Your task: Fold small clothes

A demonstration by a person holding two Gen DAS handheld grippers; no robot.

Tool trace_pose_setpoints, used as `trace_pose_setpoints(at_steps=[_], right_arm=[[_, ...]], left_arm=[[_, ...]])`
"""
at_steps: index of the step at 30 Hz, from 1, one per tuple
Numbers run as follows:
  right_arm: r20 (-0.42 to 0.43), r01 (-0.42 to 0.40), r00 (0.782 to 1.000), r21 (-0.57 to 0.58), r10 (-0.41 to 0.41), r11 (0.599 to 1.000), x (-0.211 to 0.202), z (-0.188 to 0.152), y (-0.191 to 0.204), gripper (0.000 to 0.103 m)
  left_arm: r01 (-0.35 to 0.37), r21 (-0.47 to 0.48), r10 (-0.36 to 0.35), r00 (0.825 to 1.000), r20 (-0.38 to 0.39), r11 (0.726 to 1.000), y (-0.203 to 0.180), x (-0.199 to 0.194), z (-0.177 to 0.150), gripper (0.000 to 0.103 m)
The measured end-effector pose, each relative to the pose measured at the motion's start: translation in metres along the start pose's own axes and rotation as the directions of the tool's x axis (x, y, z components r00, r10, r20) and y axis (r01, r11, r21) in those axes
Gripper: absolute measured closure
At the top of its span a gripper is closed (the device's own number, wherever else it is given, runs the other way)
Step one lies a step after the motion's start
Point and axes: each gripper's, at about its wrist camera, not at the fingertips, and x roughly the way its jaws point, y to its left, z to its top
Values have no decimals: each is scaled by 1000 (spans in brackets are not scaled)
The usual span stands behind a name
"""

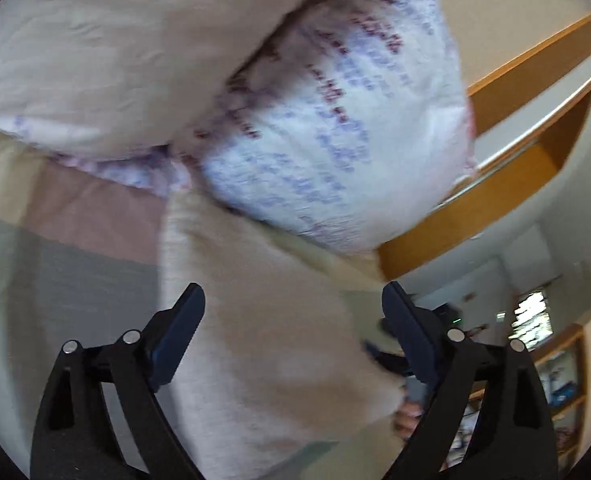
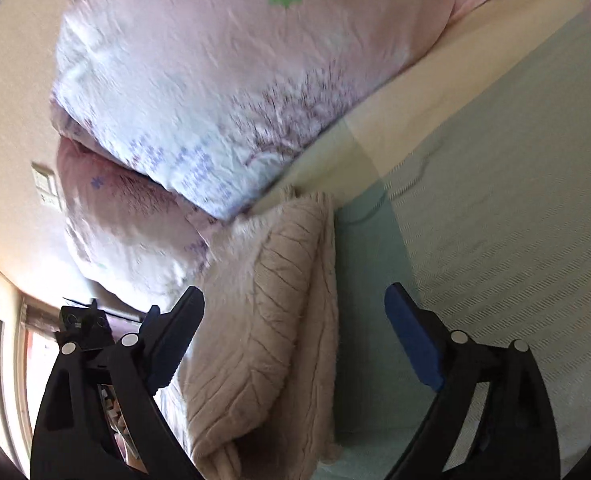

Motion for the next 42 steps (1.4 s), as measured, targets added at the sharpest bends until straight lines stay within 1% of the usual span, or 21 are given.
trace_pose_setpoints(at_steps=[2,6,8,12,13,15,17,19,21,22,24,27,28,30,31,32,33,35,37,39,42], right_arm=[[-71,2,998,-8,-2,1000,19,2,3,10],[-123,9,992,-57,-16,998,42,-1,14,16],[-135,4,991,-54,-12,999,49,-2,15,54],[-116,-41,992,-19,38,999,53,-10,17,65],[-102,-57,993,-36,53,998,49,-14,25,67],[-111,-142,985,-68,133,988,42,-24,45,69],[-129,-192,976,-126,176,973,41,-36,65,69],[-158,-234,965,-168,208,958,51,-50,80,69],[-178,-184,973,-224,146,957,72,-58,89,66],[-172,-93,984,-275,46,957,87,-61,93,64],[-114,48,990,-283,-84,958,97,-63,92,56],[5,-28,1000,-195,30,980,69,-59,87,45],[48,-29,998,-194,40,981,60,-57,87,39],[47,-28,998,-176,37,984,61,-53,88,39],[-5,-32,999,-158,32,987,74,-52,88,40],[-64,-25,998,-147,16,989,88,-47,88,51],[-114,-12,993,-147,-5,989,108,-47,88,87],[-70,33,997,-139,-43,990,119,-37,86,90],[-6,87,996,-85,-87,993,120,-19,80,92],[13,143,990,-59,-142,988,119,-11,79,92],[124,252,964,-165,-234,953,81,-34,102,85]], left_arm=[[-84,10,84,993,-81,996,14,9,-11,13],[-139,87,153,969,-191,986,19,38,-35,14],[-133,105,149,975,-164,985,20,42,-47,12],[-44,44,50,985,-166,998,23,46,-50,56],[-1,35,7,986,-166,999,24,38,-47,62],[76,42,-68,982,-178,996,25,23,-43,65],[90,113,-74,988,-137,990,22,-12,-45,65],[93,144,-78,991,-105,985,27,-40,-50,64],[-28,197,41,997,-58,980,36,-55,-53,54],[-164,235,174,985,-22,958,39,-55,-55,50],[-325,260,332,943,17,909,43,-56,-60,43],[-386,303,360,922,141,871,38,-85,-75,25],[-412,311,373,910,179,857,37,-97,-81,24],[-416,306,368,907,203,856,30,-102,-88,20],[-411,297,364,909,202,862,30,-106,-95,19],[-401,289,358,914,192,869,32,-108,-102,18],[-396,281,357,917,179,874,31,-102,-109,18],[-395,263,367,918,148,880,32,-101,-121,16],[-446,238,421,895,149,863,33,-102,-135,3],[-454,241,424,890,170,858,33,-106,-149,2],[-489,243,466,872,148,838,31,-102,-164,2]])
